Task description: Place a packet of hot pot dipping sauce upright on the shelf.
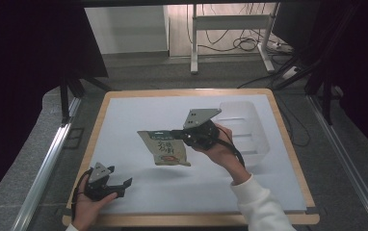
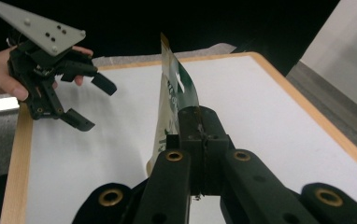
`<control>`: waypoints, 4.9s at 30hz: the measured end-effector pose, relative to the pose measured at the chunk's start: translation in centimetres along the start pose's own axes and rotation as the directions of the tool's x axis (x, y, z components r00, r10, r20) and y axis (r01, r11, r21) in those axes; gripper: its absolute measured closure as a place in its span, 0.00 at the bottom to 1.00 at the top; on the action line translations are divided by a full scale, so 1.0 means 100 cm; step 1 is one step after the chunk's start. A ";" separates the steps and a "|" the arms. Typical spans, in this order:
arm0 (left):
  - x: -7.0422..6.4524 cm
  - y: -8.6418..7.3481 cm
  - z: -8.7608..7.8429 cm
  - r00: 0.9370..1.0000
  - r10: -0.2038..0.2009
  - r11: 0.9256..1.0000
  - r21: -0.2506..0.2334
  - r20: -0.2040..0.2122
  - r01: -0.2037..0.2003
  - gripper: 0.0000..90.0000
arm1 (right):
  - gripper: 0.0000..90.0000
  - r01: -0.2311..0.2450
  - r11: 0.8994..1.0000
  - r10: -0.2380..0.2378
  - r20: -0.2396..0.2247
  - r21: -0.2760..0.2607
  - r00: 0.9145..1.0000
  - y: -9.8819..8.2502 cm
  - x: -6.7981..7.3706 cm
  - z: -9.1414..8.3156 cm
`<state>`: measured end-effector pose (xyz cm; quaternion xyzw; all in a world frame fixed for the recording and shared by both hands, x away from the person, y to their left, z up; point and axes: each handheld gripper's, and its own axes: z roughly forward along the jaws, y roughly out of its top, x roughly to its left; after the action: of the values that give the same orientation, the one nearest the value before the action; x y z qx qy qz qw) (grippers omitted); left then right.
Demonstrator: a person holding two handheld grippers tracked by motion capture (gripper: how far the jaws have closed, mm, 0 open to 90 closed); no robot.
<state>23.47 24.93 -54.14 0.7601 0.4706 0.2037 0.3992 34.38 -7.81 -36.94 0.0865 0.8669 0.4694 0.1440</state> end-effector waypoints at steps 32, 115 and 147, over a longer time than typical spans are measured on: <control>-0.001 0.000 0.002 1.000 0.003 1.000 0.006 0.001 -0.003 0.17 | 1.00 -0.042 0.996 0.050 0.097 -0.079 0.994 -0.002 -0.025 -0.055; -0.002 0.000 0.002 1.000 0.004 1.000 0.011 0.006 -0.004 0.17 | 1.00 -0.115 0.971 0.162 0.223 -0.210 0.961 -0.036 -0.060 -0.166; -0.001 0.000 0.002 1.000 0.005 1.000 0.009 0.005 -0.005 0.17 | 1.00 -0.196 0.961 0.234 0.199 -0.194 0.952 -0.065 -0.086 -0.167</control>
<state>23.58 24.71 -54.27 0.7635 0.4686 0.2006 0.3966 36.87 -26.99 -32.27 0.2194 0.7871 0.5428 0.1939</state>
